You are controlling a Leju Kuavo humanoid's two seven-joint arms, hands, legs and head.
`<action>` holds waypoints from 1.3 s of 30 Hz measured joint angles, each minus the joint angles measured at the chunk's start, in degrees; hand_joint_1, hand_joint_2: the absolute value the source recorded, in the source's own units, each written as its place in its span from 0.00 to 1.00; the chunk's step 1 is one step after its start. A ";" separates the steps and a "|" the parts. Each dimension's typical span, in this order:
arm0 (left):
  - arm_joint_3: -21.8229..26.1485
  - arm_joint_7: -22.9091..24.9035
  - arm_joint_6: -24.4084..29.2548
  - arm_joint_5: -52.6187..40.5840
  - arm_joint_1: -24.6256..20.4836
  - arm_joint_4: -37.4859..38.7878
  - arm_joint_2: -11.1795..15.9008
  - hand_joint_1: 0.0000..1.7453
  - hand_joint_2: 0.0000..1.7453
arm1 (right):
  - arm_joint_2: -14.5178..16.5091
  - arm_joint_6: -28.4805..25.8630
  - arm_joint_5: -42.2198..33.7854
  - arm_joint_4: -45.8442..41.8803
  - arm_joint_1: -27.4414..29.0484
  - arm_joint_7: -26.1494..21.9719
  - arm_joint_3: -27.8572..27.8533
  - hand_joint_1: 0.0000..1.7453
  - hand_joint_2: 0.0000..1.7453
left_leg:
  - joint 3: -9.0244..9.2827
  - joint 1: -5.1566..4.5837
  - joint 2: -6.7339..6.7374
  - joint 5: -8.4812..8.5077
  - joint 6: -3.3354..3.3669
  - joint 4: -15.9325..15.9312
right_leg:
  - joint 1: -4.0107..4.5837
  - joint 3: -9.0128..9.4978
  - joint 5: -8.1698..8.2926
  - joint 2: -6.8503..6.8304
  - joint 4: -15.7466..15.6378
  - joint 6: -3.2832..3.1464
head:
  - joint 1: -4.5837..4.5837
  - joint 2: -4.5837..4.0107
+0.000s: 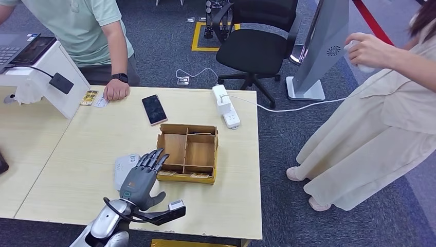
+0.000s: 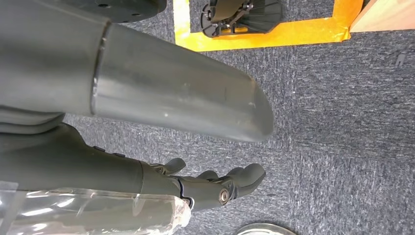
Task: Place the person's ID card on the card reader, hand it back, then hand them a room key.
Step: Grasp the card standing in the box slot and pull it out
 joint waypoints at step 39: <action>0.68 -0.02 1.65 -0.38 -0.57 0.64 -1.91 0.99 0.00 | 0.00 -0.12 -1.31 0.00 0.23 0.36 1.38 0.00 0.00 | 0.00 0.00 0.00 0.00 0.00 0.00 | 0.00 0.00 0.00 0.00 0.00 0.00 | -0.01 -0.01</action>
